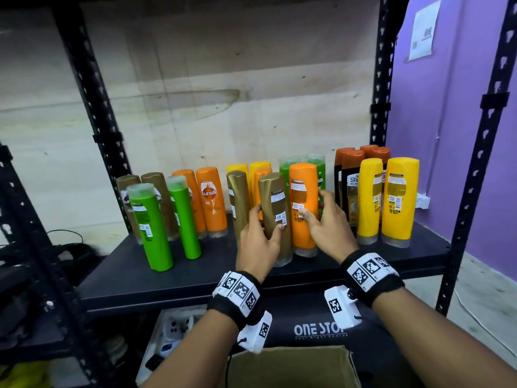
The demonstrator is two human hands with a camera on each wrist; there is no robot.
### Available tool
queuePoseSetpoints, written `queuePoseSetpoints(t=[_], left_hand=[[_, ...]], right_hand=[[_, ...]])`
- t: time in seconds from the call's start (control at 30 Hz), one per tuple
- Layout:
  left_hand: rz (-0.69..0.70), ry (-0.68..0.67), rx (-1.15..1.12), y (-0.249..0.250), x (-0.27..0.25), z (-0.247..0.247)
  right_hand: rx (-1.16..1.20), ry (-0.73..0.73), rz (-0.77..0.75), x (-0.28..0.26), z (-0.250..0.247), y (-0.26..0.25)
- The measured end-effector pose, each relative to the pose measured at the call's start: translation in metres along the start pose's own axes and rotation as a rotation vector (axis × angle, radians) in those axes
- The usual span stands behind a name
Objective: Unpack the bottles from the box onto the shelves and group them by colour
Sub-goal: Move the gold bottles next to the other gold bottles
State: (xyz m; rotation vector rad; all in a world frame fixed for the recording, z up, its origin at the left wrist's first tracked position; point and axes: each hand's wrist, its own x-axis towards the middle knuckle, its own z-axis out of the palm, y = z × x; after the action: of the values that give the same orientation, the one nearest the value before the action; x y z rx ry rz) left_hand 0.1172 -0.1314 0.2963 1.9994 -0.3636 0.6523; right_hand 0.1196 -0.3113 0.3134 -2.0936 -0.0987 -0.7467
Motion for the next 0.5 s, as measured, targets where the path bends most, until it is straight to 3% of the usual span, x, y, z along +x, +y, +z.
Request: queuePoseSetpoints(t=[0.5], left_hand=[[-0.057,0.125,0.039,-0.036,-0.014,-0.064]], right_hand=[[0.087,-0.103,-0.044,-0.029,0.055,-0.037]])
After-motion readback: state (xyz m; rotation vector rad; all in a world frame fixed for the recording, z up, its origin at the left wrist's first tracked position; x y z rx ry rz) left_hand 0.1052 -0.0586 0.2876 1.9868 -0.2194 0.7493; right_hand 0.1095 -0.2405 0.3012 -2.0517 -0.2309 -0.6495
